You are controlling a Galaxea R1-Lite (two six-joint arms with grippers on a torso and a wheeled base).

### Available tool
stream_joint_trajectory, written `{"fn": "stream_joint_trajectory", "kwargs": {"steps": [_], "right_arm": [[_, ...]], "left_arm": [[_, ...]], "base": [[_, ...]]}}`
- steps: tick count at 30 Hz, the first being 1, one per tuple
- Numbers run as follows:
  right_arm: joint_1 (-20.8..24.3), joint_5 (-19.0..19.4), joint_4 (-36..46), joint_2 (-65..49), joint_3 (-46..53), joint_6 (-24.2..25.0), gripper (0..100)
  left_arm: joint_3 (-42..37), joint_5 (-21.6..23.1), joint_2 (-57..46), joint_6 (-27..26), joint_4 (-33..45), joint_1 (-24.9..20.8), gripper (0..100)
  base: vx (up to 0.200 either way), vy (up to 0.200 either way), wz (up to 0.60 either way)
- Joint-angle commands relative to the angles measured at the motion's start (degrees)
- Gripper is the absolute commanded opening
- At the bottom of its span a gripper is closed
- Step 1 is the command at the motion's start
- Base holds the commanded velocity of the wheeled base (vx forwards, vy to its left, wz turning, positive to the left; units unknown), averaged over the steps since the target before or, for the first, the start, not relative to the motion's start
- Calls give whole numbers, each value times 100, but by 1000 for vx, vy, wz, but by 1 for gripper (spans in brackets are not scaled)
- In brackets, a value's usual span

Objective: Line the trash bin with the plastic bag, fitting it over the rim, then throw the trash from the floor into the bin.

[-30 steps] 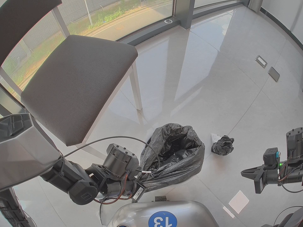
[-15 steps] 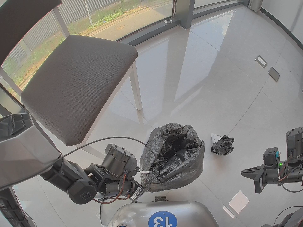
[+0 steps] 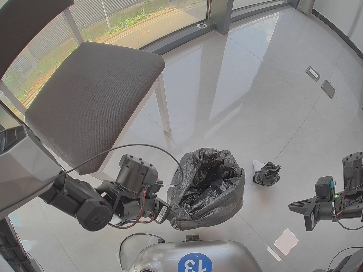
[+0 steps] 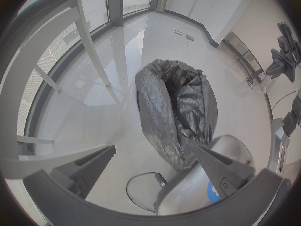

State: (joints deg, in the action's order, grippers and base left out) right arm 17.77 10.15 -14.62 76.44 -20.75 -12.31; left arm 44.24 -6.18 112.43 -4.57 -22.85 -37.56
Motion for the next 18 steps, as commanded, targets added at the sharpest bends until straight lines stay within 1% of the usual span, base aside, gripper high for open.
{"fn": "stream_joint_trajectory", "kwargs": {"steps": [1, 4, 7, 18], "right_arm": [[-2, 4, 3, 73, -43, -43, 0], [7, 4, 29, 82, -17, -131, 0], [7, 13, 55, 91, -17, -254, 0], [7, 4, 82, 117, -96, -289, 0]], "left_arm": [[770, -94, 218, -184, 254, 152, 100], [1227, -243, 455, -431, 448, 223, 100], [1553, -270, 675, -466, 456, 223, 100], [2054, -278, 1211, -545, 465, 275, 100]], "base": [[0, 0, 0], [0, 0, 0], [0, 0, 0], [0, 0, 0]]}}
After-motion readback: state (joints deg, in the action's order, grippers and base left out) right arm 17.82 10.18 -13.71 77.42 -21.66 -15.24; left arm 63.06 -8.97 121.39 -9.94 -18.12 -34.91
